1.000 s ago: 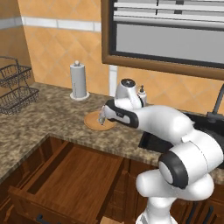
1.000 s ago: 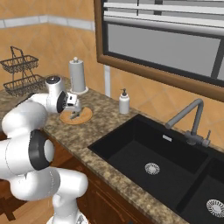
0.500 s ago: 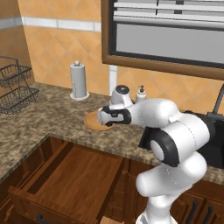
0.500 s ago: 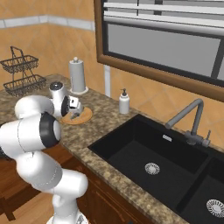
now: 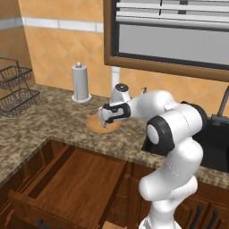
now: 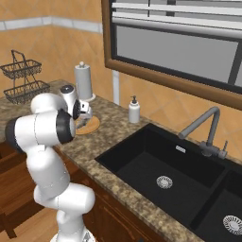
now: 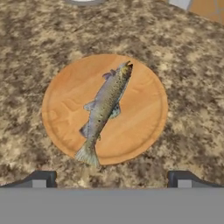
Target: Pick up the knife from the drawer and place it on the cutting board. Then place the meat from the plate to the cutting board.
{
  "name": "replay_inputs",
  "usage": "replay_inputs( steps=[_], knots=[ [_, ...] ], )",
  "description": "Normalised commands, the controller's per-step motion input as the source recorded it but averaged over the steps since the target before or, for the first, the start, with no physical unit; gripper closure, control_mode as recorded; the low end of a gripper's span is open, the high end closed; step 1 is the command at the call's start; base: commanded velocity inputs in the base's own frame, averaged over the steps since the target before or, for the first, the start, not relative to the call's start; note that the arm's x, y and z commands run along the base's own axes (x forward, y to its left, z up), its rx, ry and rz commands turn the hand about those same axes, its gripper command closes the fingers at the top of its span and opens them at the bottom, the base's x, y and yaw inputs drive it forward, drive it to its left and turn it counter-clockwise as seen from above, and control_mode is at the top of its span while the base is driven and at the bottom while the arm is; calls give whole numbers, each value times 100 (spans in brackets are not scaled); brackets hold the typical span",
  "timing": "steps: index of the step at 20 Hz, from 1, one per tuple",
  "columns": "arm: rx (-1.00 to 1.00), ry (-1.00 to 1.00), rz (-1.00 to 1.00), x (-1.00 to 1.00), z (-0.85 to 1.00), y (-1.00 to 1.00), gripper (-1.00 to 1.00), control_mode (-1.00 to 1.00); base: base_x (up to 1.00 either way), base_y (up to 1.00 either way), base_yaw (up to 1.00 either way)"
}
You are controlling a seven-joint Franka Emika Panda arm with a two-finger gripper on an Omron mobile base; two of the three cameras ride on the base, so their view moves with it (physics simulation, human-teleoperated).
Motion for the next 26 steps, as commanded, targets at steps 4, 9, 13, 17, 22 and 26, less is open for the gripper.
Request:
replay_inputs(
  steps=[4, 9, 13, 17, 22, 26],
  knots=[
    [0, 1, 1, 15, -34, 11, -100, -100, 0, 0, 0],
    [0, 0, 2, 24, -18, 9, -100, -100, 0, 0, 0],
    [0, 0, 1, 42, -4, 4, -100, -100, 0, 0, 0],
    [0, 0, 0, 41, -7, 0, -100, -100, 0, 0, 0],
    [0, 1, 0, 10, -32, 0, -100, -100, 0, 0, 0],
    [0, 0, 0, 3, -38, 0, -100, -100, 0, 0, 0]
  ],
)
